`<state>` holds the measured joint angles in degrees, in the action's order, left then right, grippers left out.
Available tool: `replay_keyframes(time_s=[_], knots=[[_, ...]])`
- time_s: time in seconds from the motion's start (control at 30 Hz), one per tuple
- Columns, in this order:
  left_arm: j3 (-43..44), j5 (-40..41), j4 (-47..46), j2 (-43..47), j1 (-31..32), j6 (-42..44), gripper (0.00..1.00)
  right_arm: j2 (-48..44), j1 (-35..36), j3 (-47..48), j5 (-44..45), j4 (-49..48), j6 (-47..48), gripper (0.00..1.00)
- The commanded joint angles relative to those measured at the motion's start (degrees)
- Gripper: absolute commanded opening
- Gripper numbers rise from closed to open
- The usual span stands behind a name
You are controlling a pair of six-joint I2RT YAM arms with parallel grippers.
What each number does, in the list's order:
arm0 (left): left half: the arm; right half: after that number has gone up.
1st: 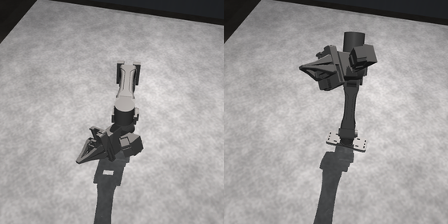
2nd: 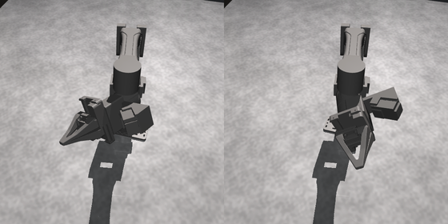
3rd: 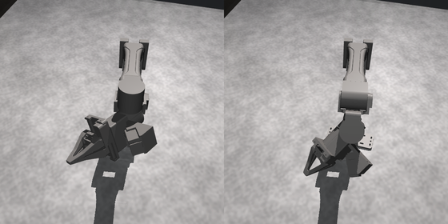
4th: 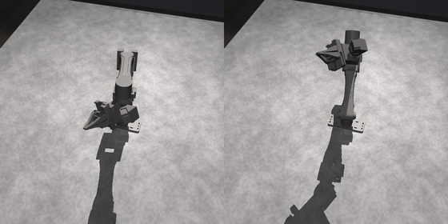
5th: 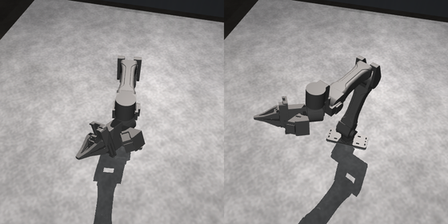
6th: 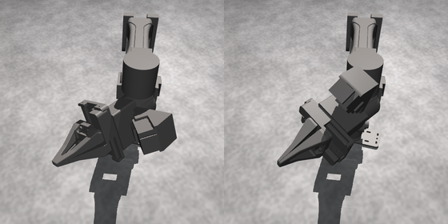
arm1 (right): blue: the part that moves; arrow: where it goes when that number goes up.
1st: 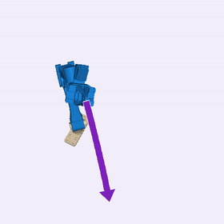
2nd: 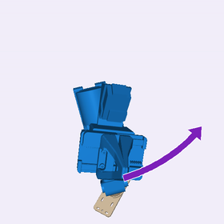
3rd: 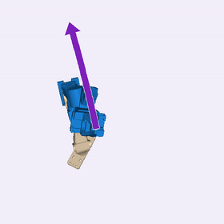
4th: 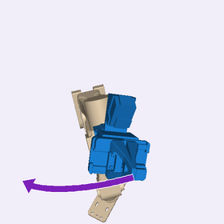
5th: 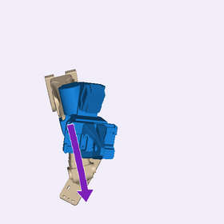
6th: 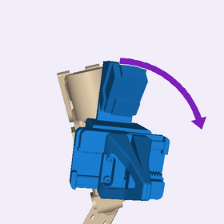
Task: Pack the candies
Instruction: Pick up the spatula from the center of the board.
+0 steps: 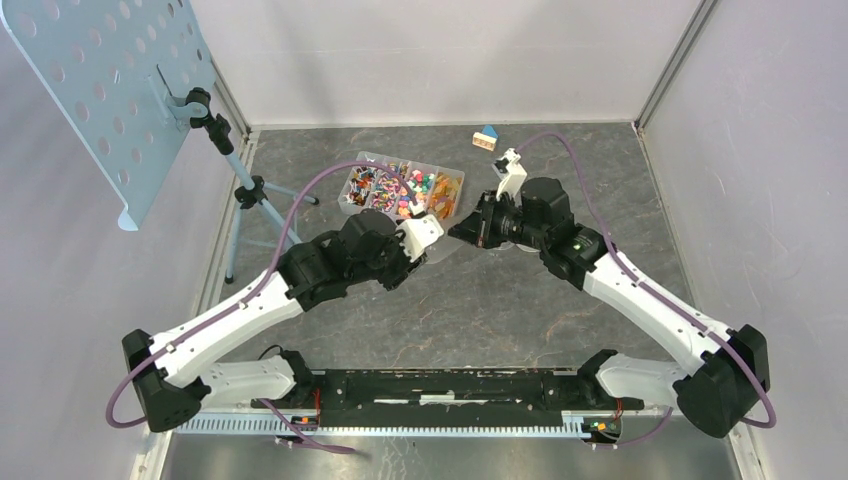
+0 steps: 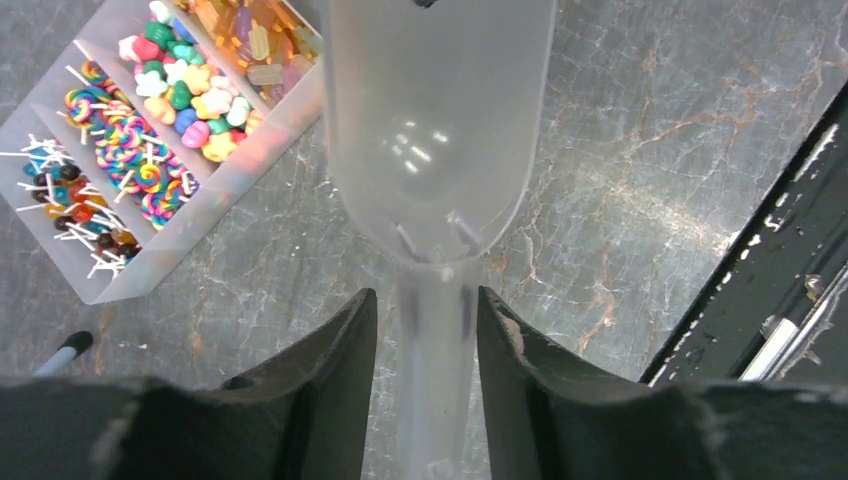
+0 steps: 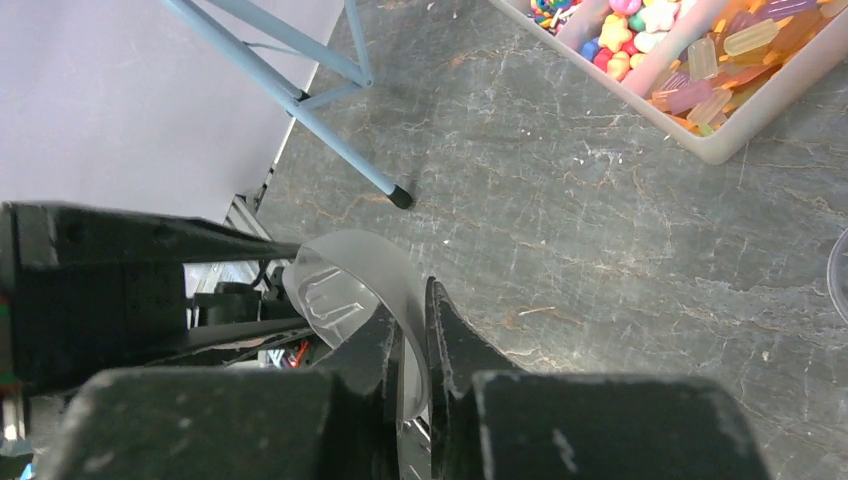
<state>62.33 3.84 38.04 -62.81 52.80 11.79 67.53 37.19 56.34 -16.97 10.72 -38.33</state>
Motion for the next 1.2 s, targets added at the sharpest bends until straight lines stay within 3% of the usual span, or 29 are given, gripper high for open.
replay_keyframes(time_s=[0.0, 0.2, 0.33, 0.53, 0.93, 1.17], knots=[[-0.75, 4.87, -4.2, 5.73, -0.08, 3.01, 0.59, -3.46, -2.0, -3.68, -6.18, -9.45, -4.27, 0.07], [-4.24, 3.28, -6.63, 14.31, -0.04, 12.88, 0.73, -6.68, -4.84, -13.96, -10.45, -26.93, -20.14, 0.11], [-10.44, -2.27, -11.99, 23.57, -0.06, 20.31, 0.8, -6.93, -5.18, -23.28, -11.68, -42.6, -34.11, 0.12], [-17.54, -3.26, -24.05, 30.11, -0.11, 21.3, 0.86, -6.04, -5.14, -32.31, -9.23, -58.9, -47.31, 0.12], [-17.33, -11.29, -25.6, 26.9, -0.02, 22.39, 0.88, -4.95, -5.11, -35.87, -10.8, -66.05, -52.97, 0.14], [-16.82, -15.89, -28.5, 25.97, -0.06, 20.0, 0.81, -4.51, -5.11, -36.56, -10.64, -68.28, -53.53, 0.16]])
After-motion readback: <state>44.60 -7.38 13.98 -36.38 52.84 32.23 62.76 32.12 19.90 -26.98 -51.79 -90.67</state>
